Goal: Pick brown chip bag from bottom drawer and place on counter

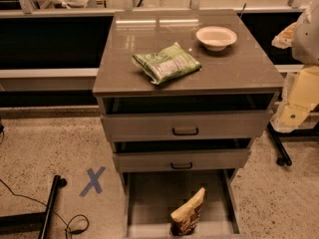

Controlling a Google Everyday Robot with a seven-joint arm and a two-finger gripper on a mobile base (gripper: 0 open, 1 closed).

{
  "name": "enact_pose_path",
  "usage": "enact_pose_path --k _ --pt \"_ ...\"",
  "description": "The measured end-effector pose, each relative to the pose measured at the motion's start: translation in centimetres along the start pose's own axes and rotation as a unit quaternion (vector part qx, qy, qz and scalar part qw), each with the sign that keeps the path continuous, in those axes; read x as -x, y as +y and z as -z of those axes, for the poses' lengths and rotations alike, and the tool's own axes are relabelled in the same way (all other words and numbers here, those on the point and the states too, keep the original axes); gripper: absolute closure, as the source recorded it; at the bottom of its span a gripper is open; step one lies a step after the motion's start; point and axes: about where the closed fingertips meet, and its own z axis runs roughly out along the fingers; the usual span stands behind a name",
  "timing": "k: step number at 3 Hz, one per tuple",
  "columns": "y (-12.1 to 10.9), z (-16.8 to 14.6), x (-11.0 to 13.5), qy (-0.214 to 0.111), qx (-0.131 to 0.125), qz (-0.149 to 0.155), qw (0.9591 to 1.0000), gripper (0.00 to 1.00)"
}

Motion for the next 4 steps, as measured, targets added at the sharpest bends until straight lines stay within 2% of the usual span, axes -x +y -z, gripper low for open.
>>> enact_pose_path --k 1,2,3,4 --pt "0.0 0.0 0.0 0.0 0.0 0.0 1.0 0.0" --pt "0.5 -5.7 -0.7 -0.015 0.031 0.013 0.9993 0.0" --pt "3.3 -14.8 -2.0 -0.08 0.079 0.034 0.9931 0.0" --pt "2.4 -16.3 -2.3 -0.09 0.058 0.055 0.9927 0.0"
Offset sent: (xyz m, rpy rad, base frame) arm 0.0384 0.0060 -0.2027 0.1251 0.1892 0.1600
